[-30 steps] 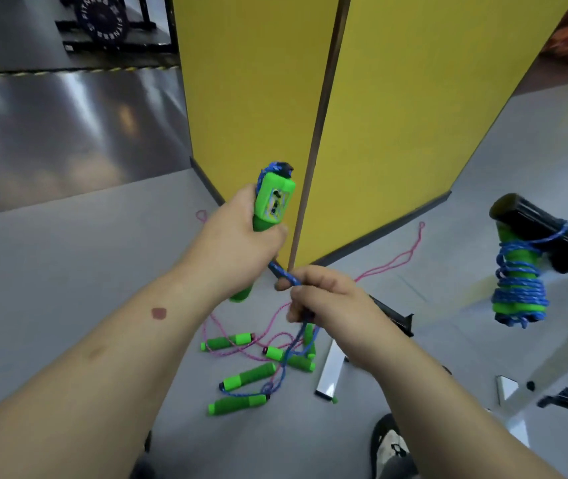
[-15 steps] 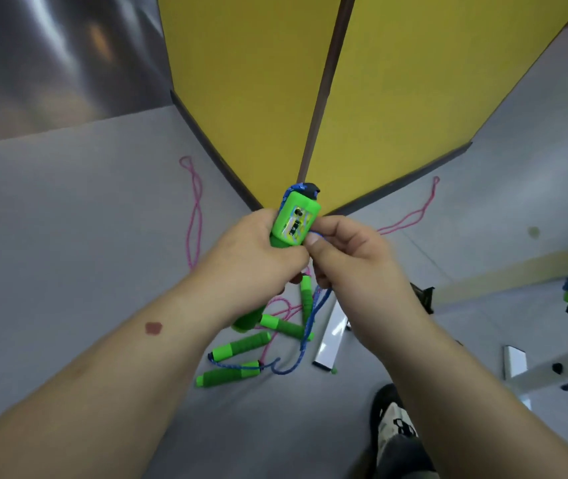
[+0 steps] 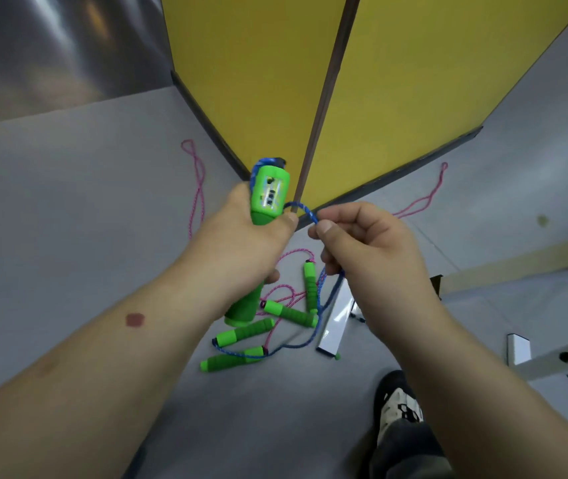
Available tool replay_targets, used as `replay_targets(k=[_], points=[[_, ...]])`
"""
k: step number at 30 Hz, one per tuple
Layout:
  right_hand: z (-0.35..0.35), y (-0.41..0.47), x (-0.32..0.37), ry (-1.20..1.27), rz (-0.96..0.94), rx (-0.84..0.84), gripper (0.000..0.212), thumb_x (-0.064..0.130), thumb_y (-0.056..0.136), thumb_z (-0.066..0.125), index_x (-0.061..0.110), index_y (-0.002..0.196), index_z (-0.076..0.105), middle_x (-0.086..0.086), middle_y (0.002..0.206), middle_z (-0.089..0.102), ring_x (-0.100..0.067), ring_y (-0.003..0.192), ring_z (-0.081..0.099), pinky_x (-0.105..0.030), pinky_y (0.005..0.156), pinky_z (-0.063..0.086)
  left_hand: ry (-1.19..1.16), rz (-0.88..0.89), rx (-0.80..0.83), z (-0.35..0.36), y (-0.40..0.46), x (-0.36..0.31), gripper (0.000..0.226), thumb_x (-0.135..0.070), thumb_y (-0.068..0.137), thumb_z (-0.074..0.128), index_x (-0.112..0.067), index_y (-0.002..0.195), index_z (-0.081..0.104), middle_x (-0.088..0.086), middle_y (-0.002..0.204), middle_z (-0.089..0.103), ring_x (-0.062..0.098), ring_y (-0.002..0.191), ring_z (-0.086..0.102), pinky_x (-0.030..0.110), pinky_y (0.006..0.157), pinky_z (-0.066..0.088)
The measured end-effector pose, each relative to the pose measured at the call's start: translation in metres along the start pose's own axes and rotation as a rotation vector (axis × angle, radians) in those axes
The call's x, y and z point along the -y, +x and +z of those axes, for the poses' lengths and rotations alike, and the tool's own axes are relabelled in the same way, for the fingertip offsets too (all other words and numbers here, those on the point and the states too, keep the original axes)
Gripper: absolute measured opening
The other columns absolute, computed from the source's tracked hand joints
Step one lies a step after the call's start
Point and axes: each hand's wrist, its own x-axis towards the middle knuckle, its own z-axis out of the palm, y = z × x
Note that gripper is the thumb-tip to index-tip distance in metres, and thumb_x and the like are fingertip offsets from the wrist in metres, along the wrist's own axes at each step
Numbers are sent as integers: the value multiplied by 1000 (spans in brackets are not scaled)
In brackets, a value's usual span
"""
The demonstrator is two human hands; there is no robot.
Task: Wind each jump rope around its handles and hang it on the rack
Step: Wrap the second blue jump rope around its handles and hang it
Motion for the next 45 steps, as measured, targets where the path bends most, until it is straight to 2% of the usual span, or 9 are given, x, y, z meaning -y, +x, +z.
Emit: replay_targets(k=[4,10,13,19,26,28,32,38,45], points=[[4,1,1,28,-42,-129,10,8,94,65,17,94,72,-12,87,74,-12,65,61,-25,61,53,333,251,-89,4,-10,-5,48,-43,94,60,-48,138,44,-5,119,42,5,89,54,15,69,37],[5,-3,4,183,-68,-164,22,-3,95,57,15,99,70,-9,88,76,-13,72,67,-28,71,59,-21,51,-44,4,-7,-10,14,-32,88,64,-33,96,53,1,86,65,15,59,67,32,55,53],[13,-8,3,133,-80,-33,16,-6,94,60,9,97,64,-12,83,72,-20,73,68,-29,66,57,-198,39,-14,11,-7,-9,10,-33,90,71,-29,94,62,0,84,74,16,69,75,37,61,62],[16,-11,2,64,-76,128,20,-8,89,67,9,86,58,-14,76,67,-23,69,67,-38,65,54,-3,158,-174,8,-7,-10,13,-25,88,72,-26,85,59,-5,73,69,19,67,69,39,63,58],[-1,-8,7,-26,-29,260,11,7,81,70,14,86,64,-6,77,72,-45,87,67,-42,68,49,329,225,-197,-16,-1,-14,17,-21,86,58,-28,101,60,-4,94,74,24,80,69,46,73,58],[-8,-4,8,-102,-5,300,10,8,83,67,13,92,64,-4,79,75,-39,76,66,-38,65,50,368,221,-240,-23,0,-15,18,-20,87,58,-27,104,61,-2,94,73,25,82,66,43,73,56],[-16,0,10,-77,-2,213,11,1,92,63,11,94,64,-7,84,77,-15,61,58,-29,59,49,330,178,-328,-33,6,-14,16,-28,90,61,-28,105,59,4,89,71,27,83,69,40,74,55],[-6,-2,7,25,-31,55,5,6,95,65,11,96,66,-6,83,77,-13,59,57,-29,57,48,112,239,-69,-6,-6,-15,24,-41,97,62,-45,115,46,-11,90,74,6,68,74,45,76,62],[4,-9,6,8,-63,126,18,3,93,68,14,84,56,-1,63,65,-18,59,59,-38,60,47,72,307,-85,9,-11,-12,21,-29,92,71,-41,96,54,-10,82,68,11,68,66,36,68,58]])
